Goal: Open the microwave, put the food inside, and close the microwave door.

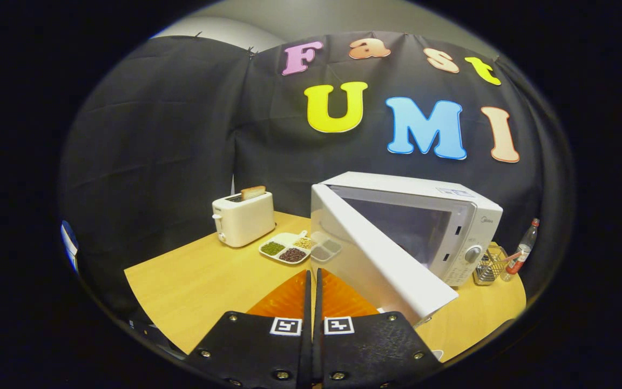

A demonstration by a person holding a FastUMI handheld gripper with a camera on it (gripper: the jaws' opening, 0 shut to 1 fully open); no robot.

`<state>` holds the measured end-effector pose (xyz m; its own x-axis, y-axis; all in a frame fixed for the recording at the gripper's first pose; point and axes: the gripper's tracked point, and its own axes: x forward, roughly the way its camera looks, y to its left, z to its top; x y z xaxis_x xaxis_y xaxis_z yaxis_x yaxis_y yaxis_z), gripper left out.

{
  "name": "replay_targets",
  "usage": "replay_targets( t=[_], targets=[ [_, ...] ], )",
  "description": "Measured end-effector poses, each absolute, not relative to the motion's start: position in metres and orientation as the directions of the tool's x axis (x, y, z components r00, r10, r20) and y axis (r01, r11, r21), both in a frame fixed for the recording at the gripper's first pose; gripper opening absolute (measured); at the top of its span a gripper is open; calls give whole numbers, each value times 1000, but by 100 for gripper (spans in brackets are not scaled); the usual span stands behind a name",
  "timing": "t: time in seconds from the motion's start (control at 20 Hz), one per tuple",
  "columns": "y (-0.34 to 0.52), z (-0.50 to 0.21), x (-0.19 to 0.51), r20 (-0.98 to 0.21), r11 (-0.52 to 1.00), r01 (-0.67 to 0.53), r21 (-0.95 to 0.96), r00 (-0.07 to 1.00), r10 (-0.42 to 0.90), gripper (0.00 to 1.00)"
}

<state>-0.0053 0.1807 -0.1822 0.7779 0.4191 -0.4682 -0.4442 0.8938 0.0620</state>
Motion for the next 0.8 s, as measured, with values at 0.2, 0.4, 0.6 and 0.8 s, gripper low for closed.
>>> replay_targets(
  t=[0.2,0.4,0.6,0.8],
  targets=[
    [154,-186,24,-467,916,-397,50,802,373,1],
    [126,-188,47,-464,933,-359,37,821,334,1],
    [101,-202,78,-478,952,-304,34,832,282,1],
    [74,-209,118,-474,972,-233,24,854,216,1]
  ],
)
